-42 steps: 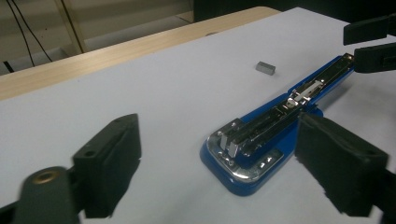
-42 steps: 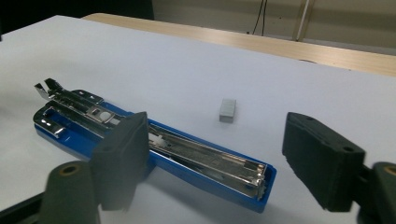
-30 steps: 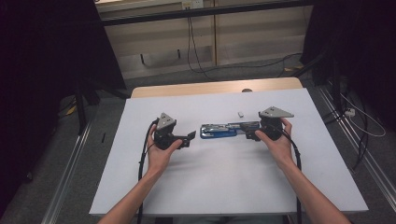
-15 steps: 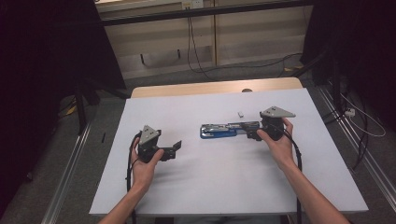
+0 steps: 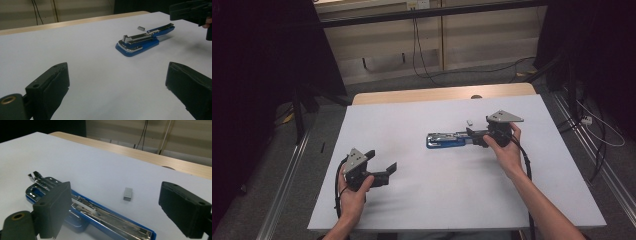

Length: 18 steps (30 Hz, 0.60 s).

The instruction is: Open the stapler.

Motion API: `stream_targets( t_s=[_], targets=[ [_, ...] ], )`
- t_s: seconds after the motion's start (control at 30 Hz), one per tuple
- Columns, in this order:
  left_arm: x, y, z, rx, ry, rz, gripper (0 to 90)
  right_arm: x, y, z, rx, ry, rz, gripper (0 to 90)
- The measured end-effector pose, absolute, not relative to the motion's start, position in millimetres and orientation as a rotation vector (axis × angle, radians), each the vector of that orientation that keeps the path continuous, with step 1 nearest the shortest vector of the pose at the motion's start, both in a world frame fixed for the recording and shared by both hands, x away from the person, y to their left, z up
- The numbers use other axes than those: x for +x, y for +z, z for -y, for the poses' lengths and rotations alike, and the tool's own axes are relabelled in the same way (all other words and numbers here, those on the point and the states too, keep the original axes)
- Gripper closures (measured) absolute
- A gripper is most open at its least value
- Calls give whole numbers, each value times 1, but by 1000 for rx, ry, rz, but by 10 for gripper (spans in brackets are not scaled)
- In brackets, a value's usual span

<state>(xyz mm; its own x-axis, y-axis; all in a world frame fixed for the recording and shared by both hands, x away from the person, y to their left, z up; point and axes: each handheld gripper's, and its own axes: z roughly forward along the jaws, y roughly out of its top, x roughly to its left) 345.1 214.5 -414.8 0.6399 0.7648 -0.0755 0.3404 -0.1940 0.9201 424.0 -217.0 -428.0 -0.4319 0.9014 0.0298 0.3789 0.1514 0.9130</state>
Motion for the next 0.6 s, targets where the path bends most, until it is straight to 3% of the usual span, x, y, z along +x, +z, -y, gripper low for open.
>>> stream_targets(
  t_s=[0.6],
  targets=[
    [329, -417, -228, 1789, 490, -950, 55, 448, -420, 210, 1240, 1273, -1909, 120]
  ],
)
